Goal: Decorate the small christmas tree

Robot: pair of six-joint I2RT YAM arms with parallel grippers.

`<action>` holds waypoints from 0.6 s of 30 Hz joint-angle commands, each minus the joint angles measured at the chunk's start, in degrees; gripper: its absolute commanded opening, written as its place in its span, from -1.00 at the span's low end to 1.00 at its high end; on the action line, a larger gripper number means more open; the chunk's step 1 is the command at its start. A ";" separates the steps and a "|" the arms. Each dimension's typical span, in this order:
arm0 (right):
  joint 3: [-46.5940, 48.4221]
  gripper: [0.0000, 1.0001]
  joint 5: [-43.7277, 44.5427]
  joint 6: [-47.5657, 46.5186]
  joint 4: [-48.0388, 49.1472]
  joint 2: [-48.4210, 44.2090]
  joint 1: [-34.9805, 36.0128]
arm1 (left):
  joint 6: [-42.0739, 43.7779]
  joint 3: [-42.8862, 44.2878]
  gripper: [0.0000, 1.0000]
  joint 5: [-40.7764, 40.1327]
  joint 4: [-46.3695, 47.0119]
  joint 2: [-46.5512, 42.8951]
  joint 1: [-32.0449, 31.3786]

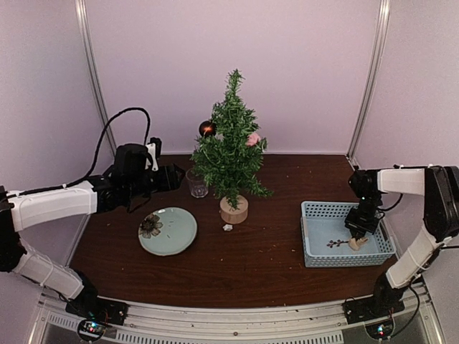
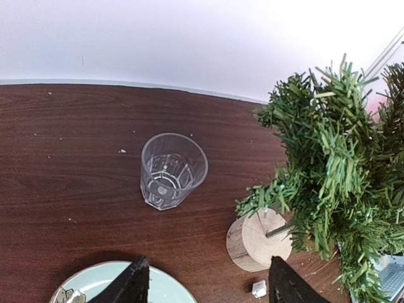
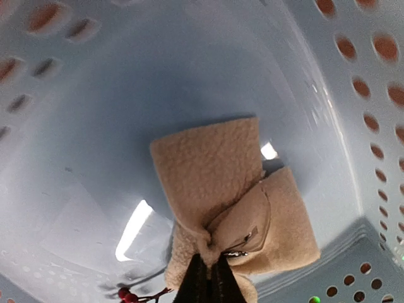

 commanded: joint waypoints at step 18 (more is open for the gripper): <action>18.19 -1.00 -0.78 -34.59 -6.15 -5.82 13.17 | 1.14 -1.90 0.28 -1.06 -3.80 -4.00 0.35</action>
